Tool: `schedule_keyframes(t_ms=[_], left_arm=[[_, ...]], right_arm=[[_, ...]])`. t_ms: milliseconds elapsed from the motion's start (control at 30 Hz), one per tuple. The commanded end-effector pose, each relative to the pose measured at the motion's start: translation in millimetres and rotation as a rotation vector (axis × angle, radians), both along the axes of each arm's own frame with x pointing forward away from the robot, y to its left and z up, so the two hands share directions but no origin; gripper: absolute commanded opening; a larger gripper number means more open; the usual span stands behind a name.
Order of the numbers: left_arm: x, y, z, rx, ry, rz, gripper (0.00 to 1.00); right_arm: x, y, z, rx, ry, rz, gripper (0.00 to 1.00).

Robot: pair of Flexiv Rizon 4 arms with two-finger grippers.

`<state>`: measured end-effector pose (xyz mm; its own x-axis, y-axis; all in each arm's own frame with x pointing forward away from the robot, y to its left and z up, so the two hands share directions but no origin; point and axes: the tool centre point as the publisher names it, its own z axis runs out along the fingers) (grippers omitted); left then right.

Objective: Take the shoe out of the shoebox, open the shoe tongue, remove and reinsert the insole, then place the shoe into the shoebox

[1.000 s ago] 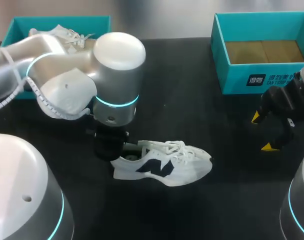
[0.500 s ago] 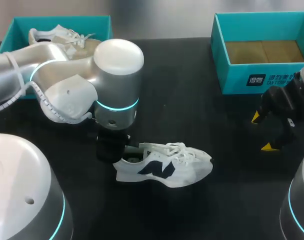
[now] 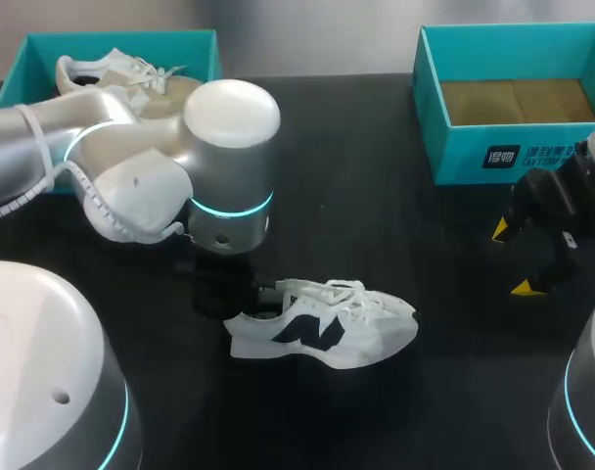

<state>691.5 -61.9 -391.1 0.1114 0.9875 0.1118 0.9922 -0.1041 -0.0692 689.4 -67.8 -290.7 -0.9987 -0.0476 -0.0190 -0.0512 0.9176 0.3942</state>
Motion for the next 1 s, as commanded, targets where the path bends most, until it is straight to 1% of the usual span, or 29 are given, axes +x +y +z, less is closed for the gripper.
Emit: schedule_keyframes(t_ms=[33,133,200,267,367,433,533,600,733,1000], left_arm=[[-4.6,10,18,-0.011,0.004,0.011,1.0],[-7.9,16,39,-0.034,-0.004,0.033,1.0],[-7.1,20,57,-0.075,0.017,0.049,1.0],[-7.3,25,76,-0.109,0.008,0.068,1.0],[-2.6,33,101,-0.153,0.047,0.131,1.0],[-1.7,44,117,-0.202,0.098,0.205,1.0],[-0.7,61,134,-0.285,0.18,0.314,1.0],[-5.8,75,141,-0.339,0.226,0.376,1.0],[-5.4,99,152,-0.417,0.35,0.511,1.0],[-5.4,99,152,-0.417,0.35,0.511,1.0]], right_arm=[[-0.3,1,0,-0.003,0.0,-0.001,1.0],[-0.3,1,0,-0.003,0.0,-0.001,1.0],[-0.3,1,0,-0.003,0.0,-0.001,1.0],[-0.3,1,0,-0.003,0.0,-0.001,1.0],[-0.3,1,0,-0.003,0.0,-0.001,1.0],[-0.3,1,0,-0.003,0.0,-0.001,1.0],[-0.3,1,0,-0.003,0.0,-0.001,1.0],[-0.3,1,0,-0.003,0.0,-0.001,1.0],[-0.3,1,0,-0.003,0.0,-0.001,1.0],[-0.3,1,0,-0.003,0.0,-0.001,1.0]])
